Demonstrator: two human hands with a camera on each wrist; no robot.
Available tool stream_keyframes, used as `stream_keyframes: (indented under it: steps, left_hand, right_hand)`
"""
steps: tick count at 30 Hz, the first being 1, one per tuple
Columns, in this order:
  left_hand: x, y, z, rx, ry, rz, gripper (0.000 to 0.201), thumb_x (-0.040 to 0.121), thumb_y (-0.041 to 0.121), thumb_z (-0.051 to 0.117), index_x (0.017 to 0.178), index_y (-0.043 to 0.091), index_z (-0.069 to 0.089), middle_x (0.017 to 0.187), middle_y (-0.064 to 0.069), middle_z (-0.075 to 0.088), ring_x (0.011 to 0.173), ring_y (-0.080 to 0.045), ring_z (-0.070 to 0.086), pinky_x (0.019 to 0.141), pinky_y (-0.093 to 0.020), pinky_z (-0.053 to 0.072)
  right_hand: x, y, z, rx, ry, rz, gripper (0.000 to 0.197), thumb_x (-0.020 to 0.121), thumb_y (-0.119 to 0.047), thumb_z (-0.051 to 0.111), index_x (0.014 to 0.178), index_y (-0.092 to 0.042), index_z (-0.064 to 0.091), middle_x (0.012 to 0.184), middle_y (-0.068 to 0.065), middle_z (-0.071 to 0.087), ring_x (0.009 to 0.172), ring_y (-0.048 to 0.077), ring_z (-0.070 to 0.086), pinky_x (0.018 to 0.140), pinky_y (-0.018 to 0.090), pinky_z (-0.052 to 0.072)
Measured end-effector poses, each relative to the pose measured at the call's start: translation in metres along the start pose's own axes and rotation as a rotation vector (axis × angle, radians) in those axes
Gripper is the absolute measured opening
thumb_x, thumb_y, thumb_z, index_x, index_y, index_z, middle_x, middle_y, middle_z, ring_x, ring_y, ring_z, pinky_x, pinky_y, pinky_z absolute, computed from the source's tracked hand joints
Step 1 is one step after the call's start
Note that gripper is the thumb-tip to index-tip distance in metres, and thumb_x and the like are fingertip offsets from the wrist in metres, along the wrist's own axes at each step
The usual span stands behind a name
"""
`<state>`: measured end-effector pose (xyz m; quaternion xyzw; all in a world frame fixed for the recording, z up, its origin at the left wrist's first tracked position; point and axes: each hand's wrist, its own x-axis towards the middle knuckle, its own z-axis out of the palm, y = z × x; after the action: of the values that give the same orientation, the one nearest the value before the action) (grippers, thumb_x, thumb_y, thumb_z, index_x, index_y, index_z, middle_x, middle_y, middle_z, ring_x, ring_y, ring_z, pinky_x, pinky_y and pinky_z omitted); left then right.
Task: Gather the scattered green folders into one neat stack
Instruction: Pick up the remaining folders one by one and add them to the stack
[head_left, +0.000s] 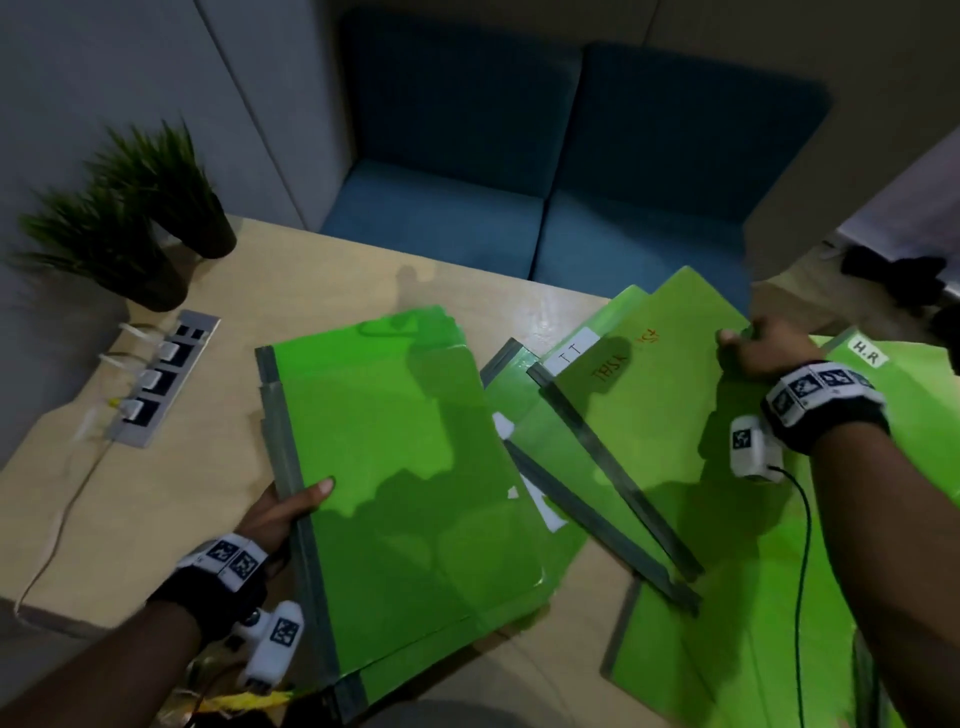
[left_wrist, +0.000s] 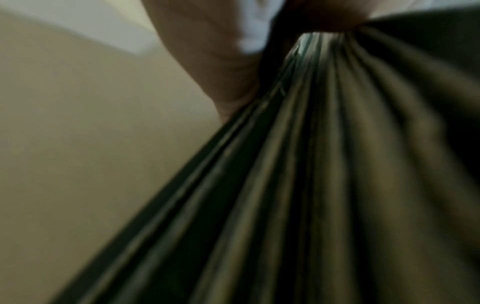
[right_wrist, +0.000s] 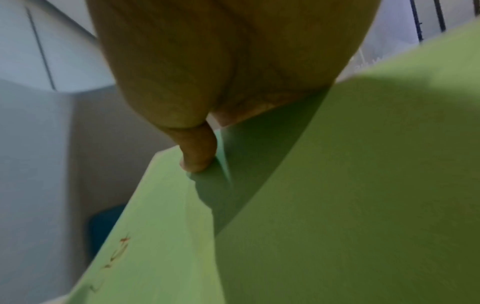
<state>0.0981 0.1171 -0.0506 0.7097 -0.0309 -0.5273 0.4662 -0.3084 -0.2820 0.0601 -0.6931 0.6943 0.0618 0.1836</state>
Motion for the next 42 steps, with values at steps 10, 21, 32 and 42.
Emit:
stream_keyframes:
  steps: [10, 21, 32, 42]
  left_hand:
    - [0.014, -0.004, 0.015, 0.118, 0.013, -0.089, 0.102, 0.036, 0.065, 0.087, 0.120, 0.013, 0.061, 0.106, -0.008, 0.072, 0.101, -0.027, 0.066, 0.098, -0.045, 0.045]
    - [0.003, 0.003, 0.023, 0.127, 0.045, -0.022, 0.107, 0.030, 0.071, 0.083, 0.122, 0.024, 0.054, 0.101, 0.003, 0.068, 0.094, -0.018, 0.064, 0.092, -0.035, 0.042]
    - [-0.002, 0.006, 0.028, 0.209, 0.078, 0.010, 0.085, 0.072, 0.052, 0.073, 0.140, 0.011, 0.043, 0.124, -0.010, 0.056, 0.098, -0.018, 0.053, 0.090, -0.032, 0.035]
    - [-0.022, 0.020, 0.035, 0.158, 0.041, 0.013, 0.100, 0.067, 0.057, 0.078, 0.145, 0.009, 0.036, 0.144, -0.015, 0.046, 0.126, -0.029, 0.047, 0.105, -0.039, 0.031]
  right_hand:
    - [0.059, -0.005, 0.077, -0.228, -0.182, 0.047, 0.103, 0.075, -0.073, 0.057, 0.136, 0.007, 0.038, 0.139, 0.028, 0.041, 0.131, 0.039, 0.039, 0.108, 0.043, 0.034]
    - [0.060, 0.014, 0.090, -0.280, -0.141, 0.006, 0.112, 0.059, -0.091, 0.045, 0.125, 0.000, 0.054, 0.139, 0.023, 0.042, 0.130, 0.040, 0.039, 0.106, 0.049, 0.037]
    - [0.014, -0.009, 0.085, 0.036, 0.165, -0.165, 0.069, 0.072, -0.066, 0.067, 0.112, -0.010, 0.061, 0.110, 0.022, 0.057, 0.102, 0.040, 0.057, 0.085, 0.044, 0.046]
    - [-0.042, -0.021, -0.054, 0.766, 0.404, -0.408, 0.026, 0.083, -0.045, 0.070, 0.098, -0.026, 0.061, 0.085, -0.008, 0.067, 0.078, 0.014, 0.064, 0.070, 0.034, 0.053]
